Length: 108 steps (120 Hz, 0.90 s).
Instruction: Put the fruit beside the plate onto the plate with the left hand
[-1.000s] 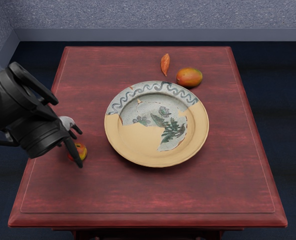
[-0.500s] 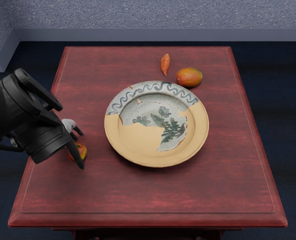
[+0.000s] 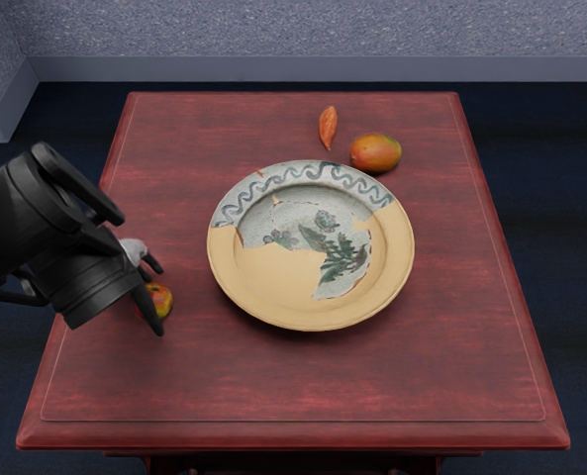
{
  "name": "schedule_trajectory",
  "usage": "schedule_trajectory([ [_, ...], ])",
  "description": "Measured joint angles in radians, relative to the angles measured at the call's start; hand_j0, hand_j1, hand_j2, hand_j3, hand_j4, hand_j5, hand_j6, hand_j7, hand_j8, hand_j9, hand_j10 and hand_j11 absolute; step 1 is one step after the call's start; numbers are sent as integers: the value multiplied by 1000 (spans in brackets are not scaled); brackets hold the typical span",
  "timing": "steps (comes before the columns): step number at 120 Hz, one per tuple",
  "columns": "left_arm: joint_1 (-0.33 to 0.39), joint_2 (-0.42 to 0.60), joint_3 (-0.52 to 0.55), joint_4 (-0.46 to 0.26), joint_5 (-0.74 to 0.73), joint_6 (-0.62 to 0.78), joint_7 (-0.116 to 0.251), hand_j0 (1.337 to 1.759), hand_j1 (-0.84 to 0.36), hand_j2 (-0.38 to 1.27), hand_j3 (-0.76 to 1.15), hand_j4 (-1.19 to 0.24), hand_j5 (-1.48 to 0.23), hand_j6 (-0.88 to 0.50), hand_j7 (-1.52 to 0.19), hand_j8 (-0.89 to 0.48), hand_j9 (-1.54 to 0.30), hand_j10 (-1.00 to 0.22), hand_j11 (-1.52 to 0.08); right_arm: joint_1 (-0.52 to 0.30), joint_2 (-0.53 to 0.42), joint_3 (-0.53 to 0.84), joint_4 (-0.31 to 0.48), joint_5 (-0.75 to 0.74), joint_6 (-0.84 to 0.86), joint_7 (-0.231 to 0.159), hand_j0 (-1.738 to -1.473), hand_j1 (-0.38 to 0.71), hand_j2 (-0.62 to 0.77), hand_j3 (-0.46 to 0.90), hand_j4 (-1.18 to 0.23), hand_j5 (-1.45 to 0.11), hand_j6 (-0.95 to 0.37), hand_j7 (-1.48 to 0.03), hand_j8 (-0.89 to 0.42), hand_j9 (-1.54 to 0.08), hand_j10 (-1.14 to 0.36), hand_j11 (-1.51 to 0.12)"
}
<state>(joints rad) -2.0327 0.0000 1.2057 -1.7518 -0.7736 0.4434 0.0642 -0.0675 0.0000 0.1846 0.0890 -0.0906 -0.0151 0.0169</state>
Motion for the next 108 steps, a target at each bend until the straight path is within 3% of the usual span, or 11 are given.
schedule_trajectory([
  [30,2,0,0,0,0,-1,0,1658,-48,66,0,-331,-430,-331,-430,-331,-430,-331,-430,0,0,0,0,0,0,0,-1658,-349,0,0,-1,0,-1,0,-1,0,0,0],
  [40,9,0,0,2,2,-35,-1,1658,-176,90,0,-450,-558,-374,-557,-407,-571,-442,-571,0,0,0,0,0,0,0,-1658,-349,0,0,-1,0,-1,0,-1,0,0,0],
  [43,9,0,1,3,1,-52,0,1658,-225,98,0,-496,-604,-294,-628,-425,-624,-483,-624,0,0,0,0,0,0,0,-1658,-349,0,0,-1,0,-1,0,-1,0,0,0],
  [47,10,0,1,4,1,-75,0,1658,-294,109,0,-563,-664,-89,-865,-460,-699,-540,-699,0,0,0,0,0,0,0,-1658,-349,0,0,-1,0,-1,0,-1,0,0,0],
  [55,9,0,2,6,1,-125,2,1656,-322,199,0,-584,-758,260,-1229,-446,-829,-628,-828,0,0,0,0,0,0,0,-1658,-349,0,0,-1,0,-1,0,-1,0,0,0],
  [59,5,0,2,7,-1,-143,4,1655,-319,225,0,-584,-801,347,-1305,-446,-879,-663,-878,0,0,0,0,0,0,0,-1658,-349,0,0,-1,0,-1,0,-1,0,0,0],
  [68,-6,0,3,7,-6,-174,9,1653,-290,300,0,-645,-877,415,-1297,-455,-964,-725,-962,0,0,0,0,0,0,0,-1658,-349,0,0,-1,0,-1,0,-1,0,0,0],
  [77,-29,0,2,8,-2,-192,5,1652,-326,419,0,-636,-954,19,-1239,-454,-1024,-767,-1022,0,0,0,0,0,1,0,-1658,-349,0,0,-1,0,-1,0,-1,0,0,0],
  [85,-61,0,4,7,-2,-210,5,1651,-369,441,0,-604,-1007,-220,-1211,-392,-1064,-792,-1062,0,0,0,0,0,0,0,-1658,-349,0,0,0,0,-1,0,-1,0,0,0],
  [108,-169,0,28,-1,-7,-230,51,1648,-378,482,0,-572,-1071,-246,-1190,-347,-1131,-829,-1131,0,0,0,0,0,0,0,-1658,-349,0,0,0,0,-1,0,0,0,0,0],
])
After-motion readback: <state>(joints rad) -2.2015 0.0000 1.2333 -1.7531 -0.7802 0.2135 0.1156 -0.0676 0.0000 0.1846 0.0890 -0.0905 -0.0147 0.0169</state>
